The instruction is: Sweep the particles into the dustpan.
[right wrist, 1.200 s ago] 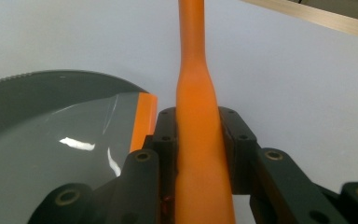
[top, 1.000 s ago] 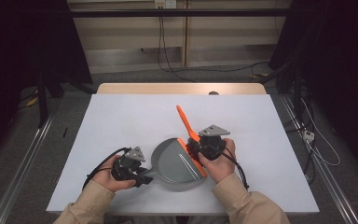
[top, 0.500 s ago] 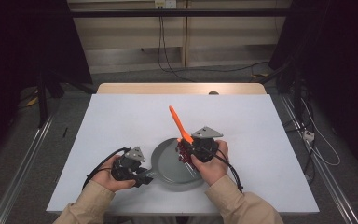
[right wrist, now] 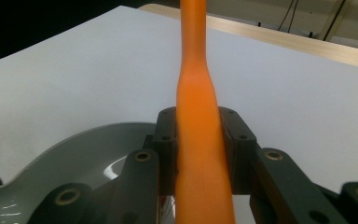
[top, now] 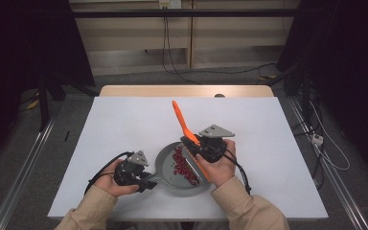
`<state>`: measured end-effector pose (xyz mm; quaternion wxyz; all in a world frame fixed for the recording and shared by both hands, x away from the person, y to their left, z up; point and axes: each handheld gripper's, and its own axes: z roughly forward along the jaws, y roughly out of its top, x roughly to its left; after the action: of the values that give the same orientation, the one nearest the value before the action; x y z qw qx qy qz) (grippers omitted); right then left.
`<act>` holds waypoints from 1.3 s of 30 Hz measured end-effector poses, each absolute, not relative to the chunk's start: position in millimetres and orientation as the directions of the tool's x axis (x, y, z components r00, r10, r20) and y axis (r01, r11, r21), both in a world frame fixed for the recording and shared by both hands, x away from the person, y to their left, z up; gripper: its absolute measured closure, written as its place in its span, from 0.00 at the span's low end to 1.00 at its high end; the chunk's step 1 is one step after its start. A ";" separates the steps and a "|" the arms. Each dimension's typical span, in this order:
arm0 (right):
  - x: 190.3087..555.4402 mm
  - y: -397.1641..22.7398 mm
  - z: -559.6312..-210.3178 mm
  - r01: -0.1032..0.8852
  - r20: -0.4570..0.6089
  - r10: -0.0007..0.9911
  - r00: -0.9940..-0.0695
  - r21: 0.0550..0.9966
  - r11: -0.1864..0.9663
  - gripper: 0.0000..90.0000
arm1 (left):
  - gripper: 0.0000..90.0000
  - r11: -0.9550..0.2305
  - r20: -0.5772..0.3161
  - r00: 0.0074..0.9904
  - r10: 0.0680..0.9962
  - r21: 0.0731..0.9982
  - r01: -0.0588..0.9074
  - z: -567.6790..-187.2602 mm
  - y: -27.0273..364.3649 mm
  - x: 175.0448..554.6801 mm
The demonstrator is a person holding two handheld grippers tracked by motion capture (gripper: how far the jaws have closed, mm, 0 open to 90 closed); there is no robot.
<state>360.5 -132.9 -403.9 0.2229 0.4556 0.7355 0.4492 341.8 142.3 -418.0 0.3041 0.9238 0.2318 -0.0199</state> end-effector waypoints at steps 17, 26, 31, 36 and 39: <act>373.4 -139.3 -428.7 0.492 -0.024 0.886 -0.463 0.825 0.279 0.80 | 0.69 -0.710 -0.178 0.887 0.425 0.542 0.449 -420.6 143.3 343.9; 364.1 -113.6 -423.1 0.454 -0.011 0.848 -0.531 0.840 0.296 0.80 | 0.69 -0.710 -0.182 0.887 0.425 0.540 0.452 -421.4 143.1 344.1; 357.7 -99.1 -420.8 0.453 0.022 0.816 -0.577 0.840 0.298 0.80 | 0.69 -0.709 -0.184 0.887 0.424 0.541 0.452 -421.3 143.2 344.2; 355.3 -102.2 -414.0 0.456 0.058 0.814 -0.579 0.850 0.263 0.80 | 0.69 -0.709 -0.177 0.890 0.420 0.548 0.444 -420.5 143.8 343.6; 357.5 -114.6 -408.3 0.451 0.067 0.831 -0.552 0.862 0.230 0.80 | 0.68 -0.713 -0.172 0.894 0.415 0.549 0.437 -420.7 143.6 343.5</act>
<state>357.5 -114.6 -408.3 0.2097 0.4244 0.7556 0.4528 343.5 143.6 -420.7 0.3009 0.9253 0.2299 -0.0183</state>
